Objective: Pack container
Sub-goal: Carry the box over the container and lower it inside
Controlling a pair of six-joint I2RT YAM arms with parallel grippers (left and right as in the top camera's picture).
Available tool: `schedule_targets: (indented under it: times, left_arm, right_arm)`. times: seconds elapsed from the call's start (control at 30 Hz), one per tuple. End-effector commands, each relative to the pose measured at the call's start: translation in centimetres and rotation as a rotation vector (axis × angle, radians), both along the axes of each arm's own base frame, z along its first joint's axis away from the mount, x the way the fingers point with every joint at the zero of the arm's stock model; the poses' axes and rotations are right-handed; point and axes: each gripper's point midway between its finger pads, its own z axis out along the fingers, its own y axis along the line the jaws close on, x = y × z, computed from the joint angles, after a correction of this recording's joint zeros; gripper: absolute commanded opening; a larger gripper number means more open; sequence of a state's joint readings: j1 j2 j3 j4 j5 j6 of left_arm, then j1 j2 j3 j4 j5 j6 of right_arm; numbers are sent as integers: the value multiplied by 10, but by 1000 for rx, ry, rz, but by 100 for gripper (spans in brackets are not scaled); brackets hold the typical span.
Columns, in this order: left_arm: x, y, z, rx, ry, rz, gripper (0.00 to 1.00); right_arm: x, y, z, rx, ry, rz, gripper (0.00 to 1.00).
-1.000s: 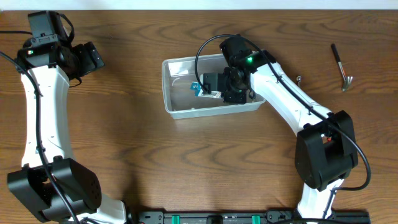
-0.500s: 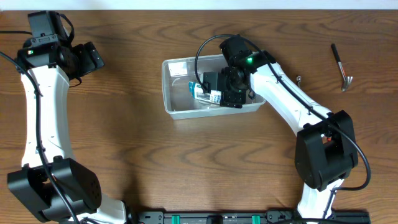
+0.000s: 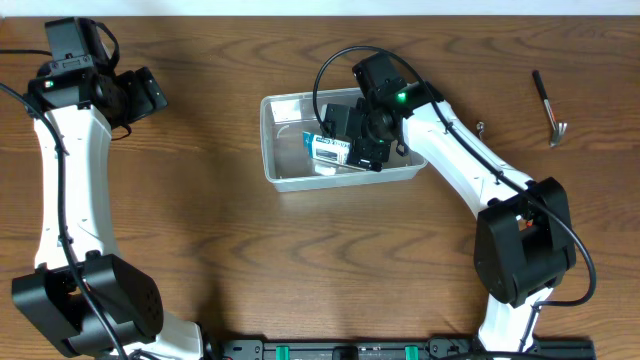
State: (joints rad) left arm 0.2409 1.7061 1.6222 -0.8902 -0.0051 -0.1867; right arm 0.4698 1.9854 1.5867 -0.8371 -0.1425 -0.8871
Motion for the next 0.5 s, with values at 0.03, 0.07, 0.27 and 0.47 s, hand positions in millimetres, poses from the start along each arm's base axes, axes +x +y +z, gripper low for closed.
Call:
schedule_targets:
  times: [0.03,0.07,0.27,0.47]
  left_arm:
    - [0,3,-1,3,4,17,98]
    - [0,3,-1,3,4,17,98]
    - [0,3,-1,4,4,17,98]
    - [0,3,-1,4,4,17,98]
  right_arm:
    - [-1,1,1,3,7,-40,80]
    - [-1,0,0,-1,5,-43,80]
    - [3,-1,1,-4,-8,-56,80]
    - [-1,-4,-4,-20,6,-66,79]
